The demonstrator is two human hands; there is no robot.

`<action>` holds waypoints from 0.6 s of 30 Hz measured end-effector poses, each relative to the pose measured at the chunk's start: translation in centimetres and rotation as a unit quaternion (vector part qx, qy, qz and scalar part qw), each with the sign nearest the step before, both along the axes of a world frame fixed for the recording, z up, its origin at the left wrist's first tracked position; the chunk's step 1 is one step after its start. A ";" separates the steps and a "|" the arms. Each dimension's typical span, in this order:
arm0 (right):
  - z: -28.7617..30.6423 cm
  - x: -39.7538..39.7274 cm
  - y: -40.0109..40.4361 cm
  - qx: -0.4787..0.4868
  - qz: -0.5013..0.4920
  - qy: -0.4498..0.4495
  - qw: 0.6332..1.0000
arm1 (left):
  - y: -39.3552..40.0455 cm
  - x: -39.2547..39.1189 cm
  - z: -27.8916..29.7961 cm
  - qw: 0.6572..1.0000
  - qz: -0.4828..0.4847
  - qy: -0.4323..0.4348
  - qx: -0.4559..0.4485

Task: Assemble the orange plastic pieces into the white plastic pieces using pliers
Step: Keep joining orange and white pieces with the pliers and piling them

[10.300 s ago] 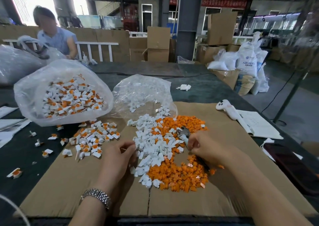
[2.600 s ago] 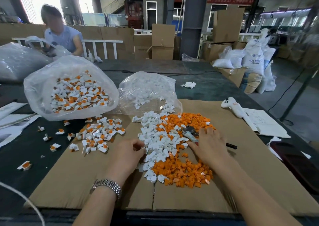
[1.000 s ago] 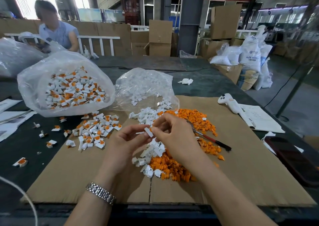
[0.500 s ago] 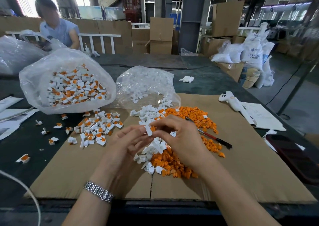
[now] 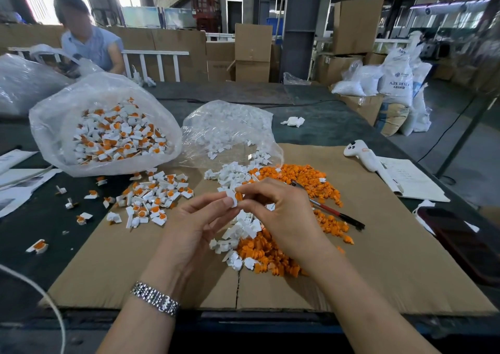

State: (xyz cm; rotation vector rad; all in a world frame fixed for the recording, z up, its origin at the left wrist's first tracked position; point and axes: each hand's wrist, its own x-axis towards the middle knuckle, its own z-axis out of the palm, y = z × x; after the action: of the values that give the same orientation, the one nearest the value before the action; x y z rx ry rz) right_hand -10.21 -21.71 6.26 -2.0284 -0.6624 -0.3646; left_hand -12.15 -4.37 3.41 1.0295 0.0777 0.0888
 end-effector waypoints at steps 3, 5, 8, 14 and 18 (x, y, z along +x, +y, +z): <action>-0.1 0.0 0.0 -0.002 0.000 -0.003 1.000 | 0.1 0.1 0.2 1.000 -0.001 0.000 0.013; -0.1 0.0 0.0 -0.009 -0.002 -0.008 1.000 | 0.1 0.1 0.2 1.000 -0.001 -0.002 0.020; -0.3 0.0 0.2 -0.015 -0.006 -0.014 1.000 | 0.0 0.0 0.3 0.999 0.002 -0.005 0.036; -0.7 -0.3 0.3 -0.011 -0.011 -0.018 1.000 | 0.3 0.0 0.1 0.998 0.005 -0.009 0.062; -0.7 -0.2 0.3 0.027 -0.004 0.022 0.999 | 0.1 0.0 0.0 1.000 -0.007 0.010 0.018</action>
State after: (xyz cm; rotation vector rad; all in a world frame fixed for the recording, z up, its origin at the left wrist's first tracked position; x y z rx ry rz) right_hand -10.41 -21.42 5.52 -1.9827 -0.6124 -0.3376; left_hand -12.12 -4.32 3.40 1.0678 0.0876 0.0675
